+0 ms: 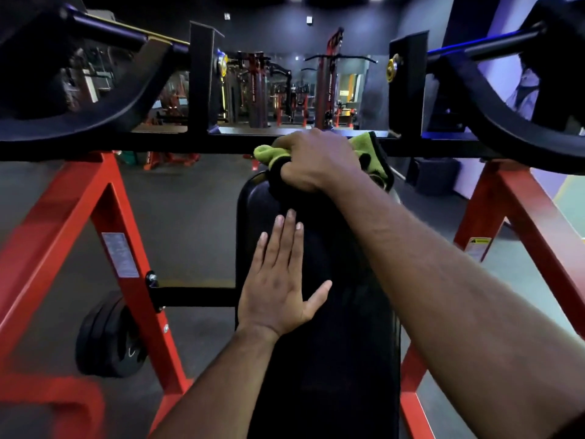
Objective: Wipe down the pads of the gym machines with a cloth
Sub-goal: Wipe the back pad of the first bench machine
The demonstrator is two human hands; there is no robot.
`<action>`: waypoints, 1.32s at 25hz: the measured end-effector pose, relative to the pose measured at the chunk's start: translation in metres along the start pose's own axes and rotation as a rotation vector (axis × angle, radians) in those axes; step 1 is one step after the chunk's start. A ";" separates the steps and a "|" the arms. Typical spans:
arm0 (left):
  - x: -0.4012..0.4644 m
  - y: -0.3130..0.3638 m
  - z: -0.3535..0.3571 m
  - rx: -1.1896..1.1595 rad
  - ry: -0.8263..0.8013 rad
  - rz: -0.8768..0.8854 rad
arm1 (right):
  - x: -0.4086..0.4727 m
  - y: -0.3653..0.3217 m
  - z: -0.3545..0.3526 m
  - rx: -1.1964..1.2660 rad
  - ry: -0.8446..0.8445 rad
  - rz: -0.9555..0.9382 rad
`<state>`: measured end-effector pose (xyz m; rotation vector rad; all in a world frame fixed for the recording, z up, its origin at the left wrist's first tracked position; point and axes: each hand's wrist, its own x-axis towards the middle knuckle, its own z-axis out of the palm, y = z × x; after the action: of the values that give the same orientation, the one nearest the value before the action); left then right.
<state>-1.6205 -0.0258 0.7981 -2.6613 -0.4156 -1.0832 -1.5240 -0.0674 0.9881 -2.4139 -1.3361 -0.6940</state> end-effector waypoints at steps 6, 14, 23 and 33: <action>0.001 0.001 -0.005 0.063 -0.057 0.000 | -0.053 0.067 -0.004 0.095 0.169 0.339; -0.002 0.000 -0.001 0.161 -0.028 0.154 | -0.145 0.056 0.089 0.002 0.579 0.525; -0.005 0.005 0.001 0.295 -0.088 0.647 | -0.221 0.055 0.090 0.390 0.422 0.981; -0.007 0.005 0.005 0.218 -0.070 0.649 | -0.167 0.085 0.068 0.361 0.379 0.866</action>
<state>-1.6206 -0.0298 0.7895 -2.3688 0.2941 -0.6946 -1.5092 -0.1980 0.8384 -2.1112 -0.1797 -0.5460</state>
